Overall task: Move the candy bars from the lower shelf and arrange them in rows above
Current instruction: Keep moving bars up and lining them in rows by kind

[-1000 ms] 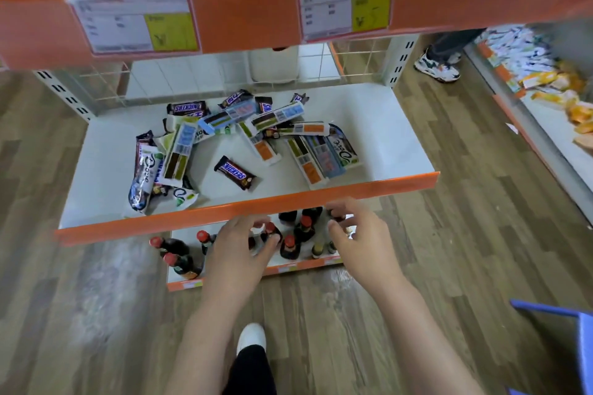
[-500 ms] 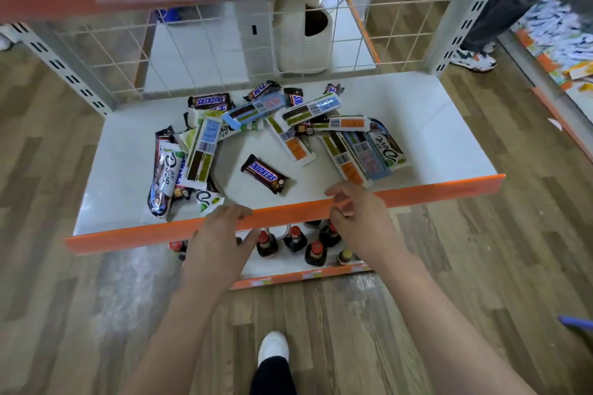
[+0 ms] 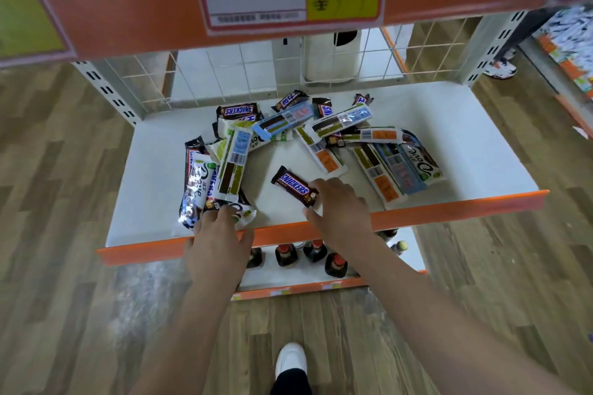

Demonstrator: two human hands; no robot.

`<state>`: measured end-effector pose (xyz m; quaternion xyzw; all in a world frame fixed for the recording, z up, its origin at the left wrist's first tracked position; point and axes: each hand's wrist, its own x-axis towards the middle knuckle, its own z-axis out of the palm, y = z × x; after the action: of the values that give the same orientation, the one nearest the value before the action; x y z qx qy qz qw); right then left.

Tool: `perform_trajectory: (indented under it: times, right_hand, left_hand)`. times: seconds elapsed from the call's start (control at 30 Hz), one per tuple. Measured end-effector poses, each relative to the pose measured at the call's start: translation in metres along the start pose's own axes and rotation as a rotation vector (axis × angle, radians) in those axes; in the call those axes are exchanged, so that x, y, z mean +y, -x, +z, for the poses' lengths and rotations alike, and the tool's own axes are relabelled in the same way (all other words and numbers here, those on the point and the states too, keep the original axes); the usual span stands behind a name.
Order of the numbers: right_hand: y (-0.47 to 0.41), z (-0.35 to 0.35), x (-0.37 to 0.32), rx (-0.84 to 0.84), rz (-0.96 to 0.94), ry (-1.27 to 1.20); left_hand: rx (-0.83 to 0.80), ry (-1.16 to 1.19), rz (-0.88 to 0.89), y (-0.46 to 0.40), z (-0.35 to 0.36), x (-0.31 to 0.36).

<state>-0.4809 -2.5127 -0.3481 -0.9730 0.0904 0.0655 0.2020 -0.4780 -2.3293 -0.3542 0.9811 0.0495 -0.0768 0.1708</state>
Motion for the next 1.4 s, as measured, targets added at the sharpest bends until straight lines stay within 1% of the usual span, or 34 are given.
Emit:
perform_trajectory:
  times: [0.07, 0.17, 0.23, 0.3, 0.43, 0.6, 0.7, 0.77, 0.83, 0.93, 1.07, 1.3, 1.4]
  right_hand:
    - [-0.012, 0.005, -0.005, -0.006, 0.024, 0.064]
    - [-0.022, 0.011, -0.012, -0.003, 0.039, 0.132]
    - [-0.024, 0.014, -0.015, 0.008, 0.044, 0.137]
    - [-0.025, 0.014, -0.016, 0.012, 0.030, 0.132]
    - [-0.021, 0.009, -0.009, 0.014, 0.054, 0.135]
    - [-0.018, 0.004, 0.006, 0.029, 0.140, 0.198]
    - [-0.018, 0.004, 0.008, 0.000, 0.071, 0.192]
    - [-0.017, 0.006, 0.006, -0.017, 0.028, 0.171]
    - [-0.016, 0.008, 0.004, -0.015, 0.016, 0.151]
    - [-0.012, 0.012, 0.000, -0.007, 0.019, 0.133]
    - [-0.013, 0.012, -0.002, 0.000, 0.045, 0.132]
    - [-0.012, 0.016, -0.005, 0.030, 0.069, 0.143]
    - [-0.011, 0.018, -0.005, 0.046, 0.071, 0.147]
  left_hand:
    - [0.011, -0.013, -0.035, -0.004, 0.001, -0.002]
    - [0.044, -0.049, -0.035, -0.009, 0.006, -0.004]
    - [0.075, -0.050, -0.054, -0.011, 0.009, -0.002]
    - [0.089, -0.050, -0.112, -0.014, 0.011, 0.002]
    - [0.062, -0.103, -0.195, -0.024, 0.012, 0.011]
    - [0.054, -0.153, -0.195, -0.025, 0.011, 0.015]
    - [0.149, -0.129, -0.207, -0.031, 0.005, 0.020]
    - [0.191, -0.128, -0.147, -0.040, 0.003, 0.022]
    - [0.175, -0.146, -0.072, -0.047, 0.003, 0.021]
    - [0.179, -0.142, -0.037, -0.049, 0.004, 0.018]
    - [0.205, -0.072, -0.010, -0.039, 0.013, 0.013]
    - [0.232, -0.040, 0.193, -0.016, 0.032, 0.017]
    - [0.235, 0.030, 0.224, -0.012, 0.034, 0.022]
